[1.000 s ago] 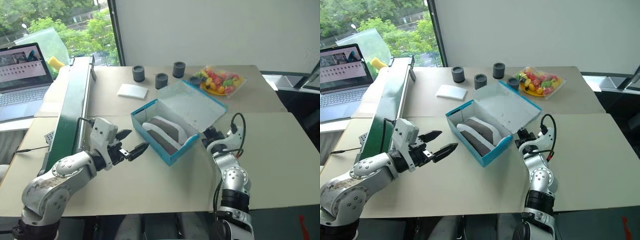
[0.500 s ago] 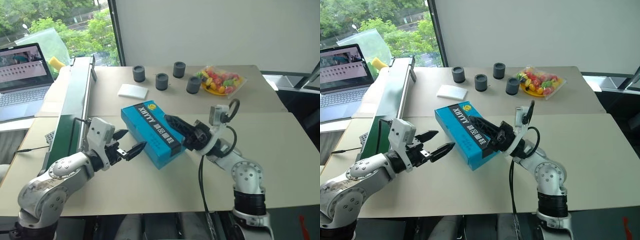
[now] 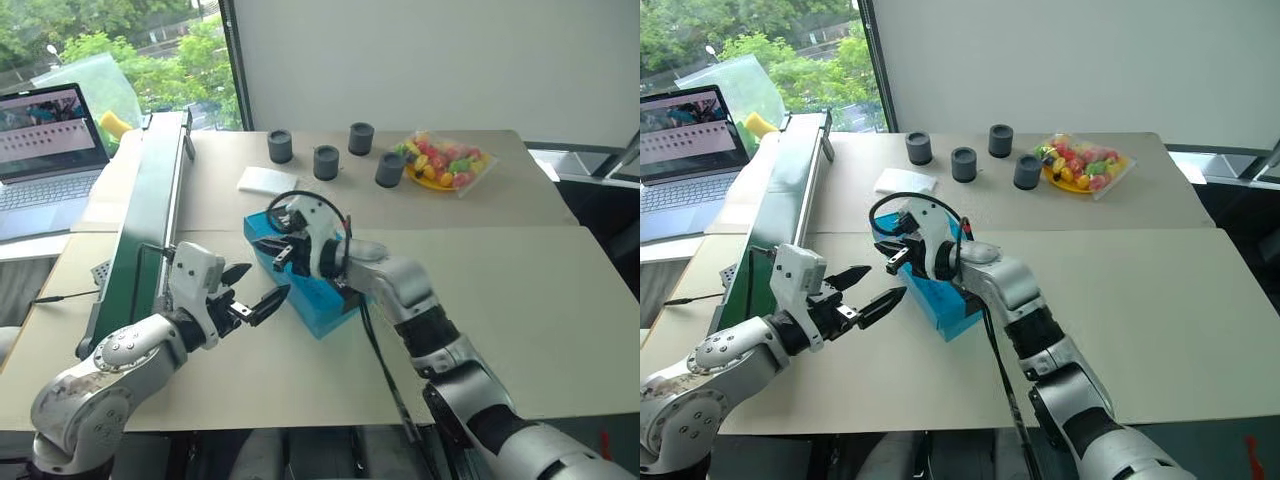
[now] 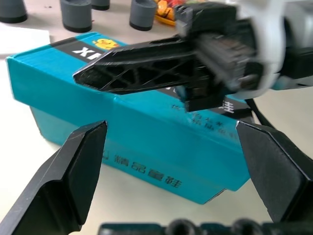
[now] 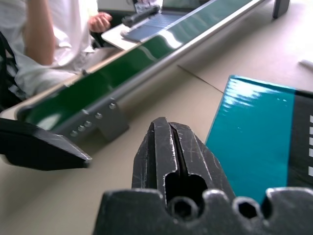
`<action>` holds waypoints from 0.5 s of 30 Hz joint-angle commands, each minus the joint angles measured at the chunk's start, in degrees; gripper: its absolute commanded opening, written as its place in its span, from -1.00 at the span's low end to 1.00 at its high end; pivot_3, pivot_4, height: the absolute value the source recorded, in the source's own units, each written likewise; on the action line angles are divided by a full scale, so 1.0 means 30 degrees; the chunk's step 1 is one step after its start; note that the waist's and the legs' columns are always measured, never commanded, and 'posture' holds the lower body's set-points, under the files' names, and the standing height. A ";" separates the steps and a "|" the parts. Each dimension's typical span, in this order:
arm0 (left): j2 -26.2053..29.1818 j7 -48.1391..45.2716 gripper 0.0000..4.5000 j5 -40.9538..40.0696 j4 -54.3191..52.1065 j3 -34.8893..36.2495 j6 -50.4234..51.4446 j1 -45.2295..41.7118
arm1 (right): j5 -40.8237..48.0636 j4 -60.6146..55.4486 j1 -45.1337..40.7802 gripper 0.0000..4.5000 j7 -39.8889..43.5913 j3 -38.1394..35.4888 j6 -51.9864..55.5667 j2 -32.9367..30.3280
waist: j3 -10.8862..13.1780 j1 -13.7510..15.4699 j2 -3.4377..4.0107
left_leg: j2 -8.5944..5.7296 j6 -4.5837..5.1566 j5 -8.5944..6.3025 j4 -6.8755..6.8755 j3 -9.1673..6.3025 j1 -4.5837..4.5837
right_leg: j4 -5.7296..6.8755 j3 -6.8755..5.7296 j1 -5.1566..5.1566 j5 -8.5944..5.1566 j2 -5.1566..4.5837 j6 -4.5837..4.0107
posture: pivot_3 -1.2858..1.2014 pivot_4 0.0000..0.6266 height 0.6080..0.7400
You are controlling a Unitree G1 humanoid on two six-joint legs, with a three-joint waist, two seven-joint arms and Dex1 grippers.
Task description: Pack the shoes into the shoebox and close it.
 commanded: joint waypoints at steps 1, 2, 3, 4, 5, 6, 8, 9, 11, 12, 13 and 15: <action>-0.0034 0.0613 1.00 -0.0452 -0.1393 0.1102 -0.0338 0.0684 | -0.1722 0.3578 -0.1340 -0.98 0.0694 0.0050 -0.2131 0.0344 | 0.0000 -0.0100 0.0000 | 0.0002 0.0000 0.0000 -0.0001 -0.0001 0.0005 | 0.0005 0.0002 0.0001 0.0000 0.0004 -0.0001 | 0.03 -0.52 1.00; -0.0052 0.0757 1.00 -0.0501 -0.1541 0.1308 -0.0357 0.0893 | -0.1952 0.4206 -0.1528 -0.98 0.0872 -0.0029 -0.2326 0.0385 | 0.0000 -0.0128 0.0001 | 0.0004 -0.0001 0.0000 -0.0005 -0.0001 0.0012 | 0.0008 0.0001 0.0000 0.0001 0.0011 -0.0005 | 0.03 -0.52 1.00; -0.0111 0.0927 1.00 -0.0595 -0.1678 0.1463 -0.0371 0.1061 | -0.2030 0.4732 -0.1676 -0.98 0.1026 -0.0242 -0.2384 0.0464 | 0.0000 -0.0146 0.0002 | 0.0010 -0.0002 -0.0001 -0.0011 -0.0006 0.0020 | 0.0011 0.0001 0.0001 0.0000 0.0020 -0.0010 | 0.03 -0.52 1.00; -0.0185 0.1168 1.00 -0.0665 -0.1868 0.1637 -0.0390 0.1286 | -0.2124 0.5089 -0.1731 -0.98 0.1269 -0.0351 -0.2508 0.0516 | 0.0000 -0.0159 0.0002 | 0.0012 -0.0001 -0.0001 -0.0013 -0.0007 0.0022 | 0.0021 0.0000 0.0000 -0.0002 0.0022 -0.0014 | 0.03 -0.52 1.00; -0.0259 0.1375 1.00 -0.0736 -0.2005 0.1738 -0.0406 0.1436 | -0.2221 0.5309 -0.1748 -0.98 0.1440 -0.0409 -0.2590 0.0564 | -0.0001 -0.0196 0.0001 | 0.0014 -0.0002 -0.0001 -0.0013 -0.0012 0.0030 | 0.0032 0.0001 0.0001 -0.0002 0.0024 -0.0015 | 0.03 -0.52 1.00; -0.0317 0.1558 1.00 -0.0804 -0.2120 0.1792 -0.0416 0.1543 | -0.2342 0.5438 -0.1735 -0.98 0.1613 -0.0408 -0.2656 0.0616 | -0.0001 -0.0199 0.0001 | 0.0014 -0.0001 -0.0001 -0.0013 -0.0012 0.0041 | 0.0031 0.0002 0.0009 0.0000 0.0025 -0.0018 | 0.03 -0.52 1.00; -0.0426 0.1887 1.00 -0.0937 -0.2324 0.1887 -0.0449 0.1757 | -0.2570 0.5511 -0.1620 -0.98 0.1953 -0.0389 -0.2733 0.0755 | -0.0002 -0.0187 0.0002 | 0.0016 -0.0001 -0.0001 -0.0013 -0.0019 0.0069 | 0.0032 0.0007 0.0036 0.0001 0.0019 -0.0018 | 0.03 -0.52 1.00; -0.0439 0.2005 1.00 -0.0977 -0.2395 0.1895 -0.0463 0.1832 | -0.2674 0.5464 -0.1523 -0.98 0.2110 -0.0394 -0.2676 0.0836 | -0.0002 -0.0186 0.0002 | 0.0014 -0.0002 -0.0001 -0.0013 -0.0017 0.0077 | 0.0034 0.0007 0.0041 0.0001 0.0020 -0.0019 | 0.03 -0.52 1.00; -0.0475 0.2233 1.00 -0.1045 -0.2504 0.1889 -0.0488 0.1929 | -0.3101 0.5171 -0.1152 -0.98 0.2245 -0.0079 -0.2470 0.0977 | -0.0004 -0.0187 0.0003 | 0.0012 -0.0002 -0.0001 -0.0013 -0.0016 0.0093 | 0.0040 0.0007 0.0053 0.0001 0.0022 -0.0019 | 0.03 -0.52 1.00; -0.0479 0.2316 1.00 -0.1073 -0.2564 0.1881 -0.0507 0.1979 | -0.3287 0.4906 -0.0805 -0.98 0.2392 0.0226 -0.2175 0.1085 | -0.0005 -0.0198 0.0004 | 0.0012 -0.0002 -0.0001 -0.0012 -0.0015 0.0100 | 0.0042 0.0008 0.0057 0.0000 0.0022 -0.0019 | 0.03 -0.52 1.00; -0.0457 0.2350 1.00 -0.1101 -0.2621 0.1889 -0.0536 0.2033 | -0.3469 0.4662 -0.0456 -0.98 0.2430 0.0466 -0.2041 0.1209 | -0.0006 -0.0201 0.0004 | 0.0011 -0.0002 -0.0001 -0.0013 -0.0014 0.0104 | 0.0047 0.0011 0.0053 0.0000 0.0024 -0.0021 | 0.03 -0.52 1.00; -0.0391 0.2375 1.00 -0.1129 -0.2658 0.1892 -0.0572 0.2088 | -0.3669 0.4329 -0.0099 -0.98 0.2459 0.0494 -0.1835 0.1406 | -0.0021 -0.0220 0.0002 | 0.0011 -0.0002 -0.0003 -0.0015 -0.0015 0.0110 | 0.0049 0.0010 0.0053 -0.0002 0.0026 -0.0022 | 0.03 -0.52 1.00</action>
